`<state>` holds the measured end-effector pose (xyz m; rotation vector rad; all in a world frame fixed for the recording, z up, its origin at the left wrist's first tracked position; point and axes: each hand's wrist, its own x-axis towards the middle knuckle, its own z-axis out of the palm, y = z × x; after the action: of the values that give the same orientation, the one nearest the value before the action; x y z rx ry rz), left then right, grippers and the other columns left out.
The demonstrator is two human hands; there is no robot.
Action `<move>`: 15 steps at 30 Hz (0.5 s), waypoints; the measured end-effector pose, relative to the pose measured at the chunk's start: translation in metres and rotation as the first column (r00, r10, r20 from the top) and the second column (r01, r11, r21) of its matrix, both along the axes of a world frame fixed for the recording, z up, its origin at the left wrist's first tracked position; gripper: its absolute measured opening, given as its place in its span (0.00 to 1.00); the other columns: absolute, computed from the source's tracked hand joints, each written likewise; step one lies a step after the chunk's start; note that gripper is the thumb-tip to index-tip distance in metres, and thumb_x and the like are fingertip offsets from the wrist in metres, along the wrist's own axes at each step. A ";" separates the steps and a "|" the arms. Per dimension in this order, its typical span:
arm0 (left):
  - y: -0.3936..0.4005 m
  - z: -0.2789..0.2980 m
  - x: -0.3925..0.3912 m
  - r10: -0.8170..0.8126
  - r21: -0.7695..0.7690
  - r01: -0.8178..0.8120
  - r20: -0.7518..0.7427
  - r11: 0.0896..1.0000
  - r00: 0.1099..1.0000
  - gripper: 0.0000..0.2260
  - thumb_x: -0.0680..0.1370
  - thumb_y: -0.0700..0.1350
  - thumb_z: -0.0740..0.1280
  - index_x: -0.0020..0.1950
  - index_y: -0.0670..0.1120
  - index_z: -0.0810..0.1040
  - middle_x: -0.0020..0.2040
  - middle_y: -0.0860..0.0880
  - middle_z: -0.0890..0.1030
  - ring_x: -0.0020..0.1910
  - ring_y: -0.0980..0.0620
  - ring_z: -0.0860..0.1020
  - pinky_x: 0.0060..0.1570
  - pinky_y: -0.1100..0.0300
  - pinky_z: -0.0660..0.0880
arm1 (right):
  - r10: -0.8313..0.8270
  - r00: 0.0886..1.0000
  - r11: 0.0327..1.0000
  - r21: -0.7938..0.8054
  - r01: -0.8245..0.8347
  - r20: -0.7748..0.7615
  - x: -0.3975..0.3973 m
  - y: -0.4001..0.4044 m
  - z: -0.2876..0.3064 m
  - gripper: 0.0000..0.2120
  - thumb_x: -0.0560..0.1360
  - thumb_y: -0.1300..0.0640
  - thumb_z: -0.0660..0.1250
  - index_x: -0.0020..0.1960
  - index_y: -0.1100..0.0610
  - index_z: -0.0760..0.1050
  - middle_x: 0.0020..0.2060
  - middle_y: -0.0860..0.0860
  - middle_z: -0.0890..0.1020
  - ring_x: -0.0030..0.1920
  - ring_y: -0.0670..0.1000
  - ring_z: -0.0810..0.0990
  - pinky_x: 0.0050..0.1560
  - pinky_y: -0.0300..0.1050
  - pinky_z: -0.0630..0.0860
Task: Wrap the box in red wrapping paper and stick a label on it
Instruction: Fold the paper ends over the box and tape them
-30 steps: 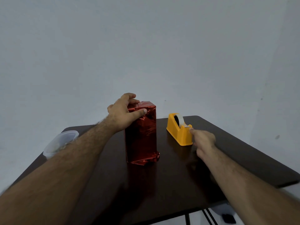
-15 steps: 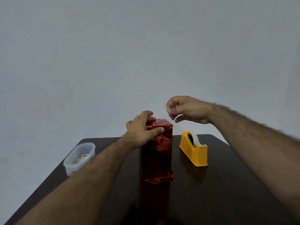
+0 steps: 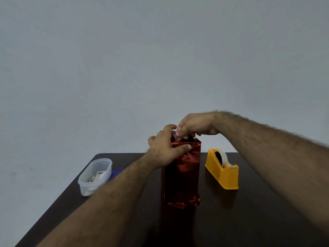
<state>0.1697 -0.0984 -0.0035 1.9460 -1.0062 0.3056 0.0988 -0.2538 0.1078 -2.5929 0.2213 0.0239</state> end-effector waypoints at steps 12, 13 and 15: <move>-0.003 -0.001 0.007 -0.049 -0.003 0.049 0.021 0.999 0.999 0.38 0.75 0.65 0.75 0.80 0.55 0.63 0.68 0.59 0.81 0.67 0.56 0.71 0.73 0.48 0.57 | -0.225 0.970 0.906 -0.385 0.175 -0.089 0.011 0.031 0.020 0.11 0.76 0.53 0.75 0.37 0.54 0.78 0.30 0.46 0.79 0.28 0.47 0.68 0.27 0.38 0.64; -0.003 -0.001 0.007 -0.052 -0.005 0.053 0.021 0.999 0.998 0.38 0.75 0.65 0.75 0.80 0.55 0.63 0.67 0.59 0.81 0.67 0.56 0.71 0.73 0.48 0.57 | -0.240 0.964 0.901 -0.396 0.177 -0.117 0.011 0.035 0.023 0.12 0.77 0.54 0.75 0.36 0.54 0.77 0.30 0.47 0.78 0.25 0.46 0.65 0.24 0.35 0.62; -0.003 -0.001 0.007 -0.056 -0.006 0.056 0.029 0.998 0.998 0.38 0.75 0.64 0.75 0.80 0.54 0.63 0.67 0.59 0.81 0.67 0.58 0.71 0.73 0.48 0.57 | -0.291 0.936 0.888 -0.420 0.187 -0.197 0.014 0.041 0.029 0.14 0.79 0.54 0.74 0.36 0.54 0.76 0.30 0.47 0.76 0.21 0.46 0.62 0.21 0.31 0.59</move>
<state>0.1766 -0.1009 -0.0049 1.9083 -1.0755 0.3064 0.1127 -0.2131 0.1372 -2.9398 0.7115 0.2495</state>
